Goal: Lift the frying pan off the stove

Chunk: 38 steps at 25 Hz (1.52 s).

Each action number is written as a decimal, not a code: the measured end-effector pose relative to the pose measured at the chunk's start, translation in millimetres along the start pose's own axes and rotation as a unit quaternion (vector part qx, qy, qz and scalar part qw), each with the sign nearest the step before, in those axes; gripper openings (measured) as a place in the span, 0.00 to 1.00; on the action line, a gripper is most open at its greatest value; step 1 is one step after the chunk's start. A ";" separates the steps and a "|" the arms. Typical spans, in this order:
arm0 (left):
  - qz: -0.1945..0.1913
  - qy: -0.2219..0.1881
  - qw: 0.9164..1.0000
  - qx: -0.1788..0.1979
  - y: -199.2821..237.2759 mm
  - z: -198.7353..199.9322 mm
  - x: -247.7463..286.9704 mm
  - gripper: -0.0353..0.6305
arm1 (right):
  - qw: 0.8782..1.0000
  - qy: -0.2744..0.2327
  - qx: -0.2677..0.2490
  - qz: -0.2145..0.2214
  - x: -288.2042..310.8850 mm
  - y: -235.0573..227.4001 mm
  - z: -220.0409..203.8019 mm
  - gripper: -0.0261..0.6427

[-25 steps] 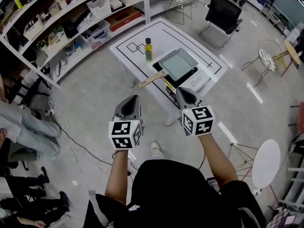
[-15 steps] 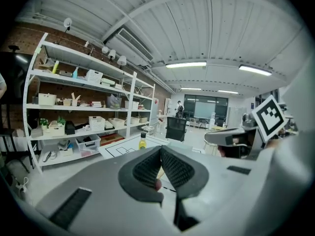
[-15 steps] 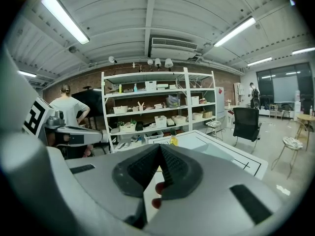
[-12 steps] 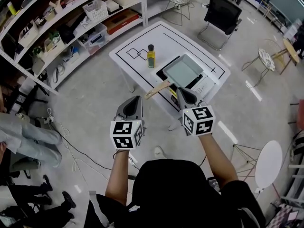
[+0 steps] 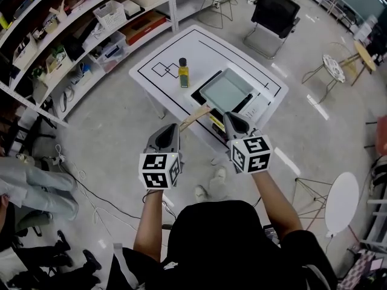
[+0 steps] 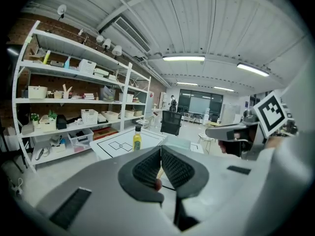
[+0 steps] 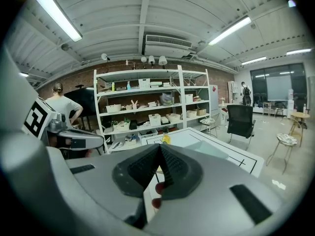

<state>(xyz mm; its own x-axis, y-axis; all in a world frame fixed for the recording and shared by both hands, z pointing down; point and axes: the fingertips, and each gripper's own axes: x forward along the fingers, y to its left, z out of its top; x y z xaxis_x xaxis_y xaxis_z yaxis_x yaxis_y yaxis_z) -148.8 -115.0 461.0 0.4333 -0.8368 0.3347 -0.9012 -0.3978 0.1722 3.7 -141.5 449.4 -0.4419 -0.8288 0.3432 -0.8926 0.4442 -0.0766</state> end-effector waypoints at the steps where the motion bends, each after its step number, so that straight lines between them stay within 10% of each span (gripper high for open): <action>1: -0.001 0.003 1.000 0.003 -1.1 -0.3 4.3 0.07 | 1.000 0.000 0.002 -0.002 1.0 -3.8 0.0 0.04; 26: -0.038 0.138 0.989 0.037 0.4 -18.7 103.9 0.21 | 0.999 0.001 0.002 0.035 69.1 -58.9 25.5 0.04; 38: -0.089 0.227 0.964 0.103 -17.6 -49.0 138.7 0.43 | 0.999 0.011 -0.003 0.040 88.7 -79.5 29.5 0.04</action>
<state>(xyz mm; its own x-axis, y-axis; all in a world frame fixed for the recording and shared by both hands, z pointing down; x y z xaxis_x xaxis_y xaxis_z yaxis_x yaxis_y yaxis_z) -72.3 -205.6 549.8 0.4986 -0.5159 0.6966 -0.7754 -0.6247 0.0924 32.8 -260.4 458.4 -0.5101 -0.7830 0.3559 -0.8537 0.5112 -0.0991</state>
